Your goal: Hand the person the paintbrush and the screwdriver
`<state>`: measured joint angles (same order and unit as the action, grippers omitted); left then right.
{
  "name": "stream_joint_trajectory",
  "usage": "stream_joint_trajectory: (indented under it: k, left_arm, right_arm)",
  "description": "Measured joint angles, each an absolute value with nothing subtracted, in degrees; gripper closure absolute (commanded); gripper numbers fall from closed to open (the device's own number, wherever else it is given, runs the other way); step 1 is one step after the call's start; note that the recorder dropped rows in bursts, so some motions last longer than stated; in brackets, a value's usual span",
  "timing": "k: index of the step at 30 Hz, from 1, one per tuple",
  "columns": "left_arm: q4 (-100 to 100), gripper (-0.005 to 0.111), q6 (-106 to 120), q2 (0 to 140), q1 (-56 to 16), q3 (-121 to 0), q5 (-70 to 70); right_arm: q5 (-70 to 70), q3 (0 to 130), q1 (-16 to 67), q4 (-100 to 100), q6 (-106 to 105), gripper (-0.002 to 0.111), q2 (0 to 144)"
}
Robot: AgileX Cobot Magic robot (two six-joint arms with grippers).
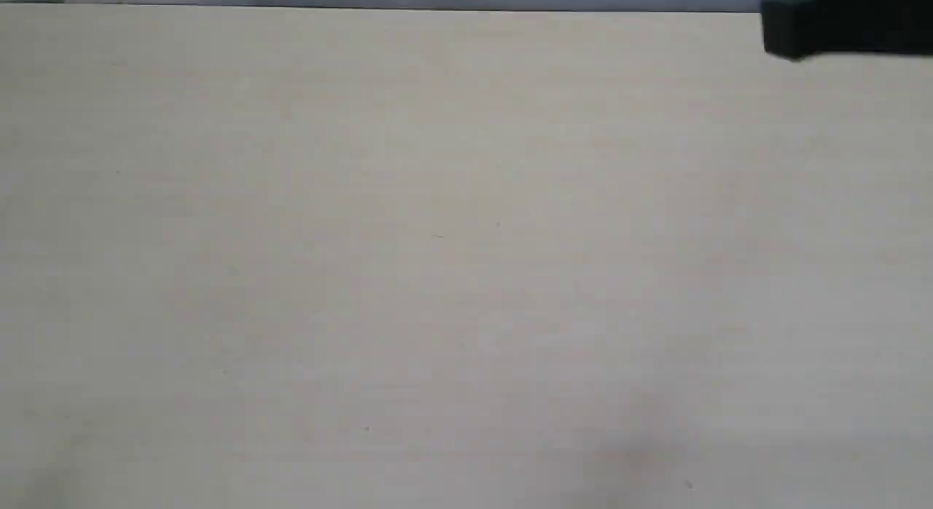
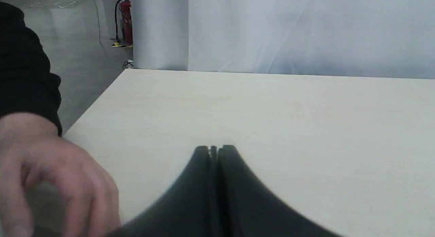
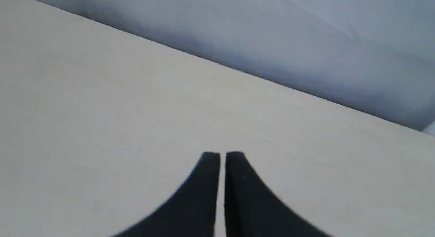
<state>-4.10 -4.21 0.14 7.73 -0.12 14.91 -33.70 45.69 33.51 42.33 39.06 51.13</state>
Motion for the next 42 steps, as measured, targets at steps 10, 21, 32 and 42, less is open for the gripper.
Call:
stream_joint_trajectory:
  k: [10, 21, 32, 42]
  left_arm:
    - [-4.10, 0.107, -4.21, 0.14, 7.73, -0.12, 14.91]
    - [-4.10, 0.107, -4.21, 0.14, 7.73, -0.12, 14.91]
    - [-4.10, 0.107, -4.21, 0.14, 7.73, -0.12, 14.91]
    - [-4.10, 0.107, -4.21, 0.14, 7.73, -0.12, 14.91]
  right_arm:
    - [-28.22, 32.49, 33.51, 43.09, 47.23, 0.104, 39.42]
    - [-31.35, 31.58, 33.51, 32.44, 47.60, 0.104, 38.18]
    - [-32.24, 30.55, 33.51, 33.31, 48.70, 0.104, 38.18]
    - [-32.34, 30.55, 33.51, 33.31, 48.70, 0.104, 38.18]
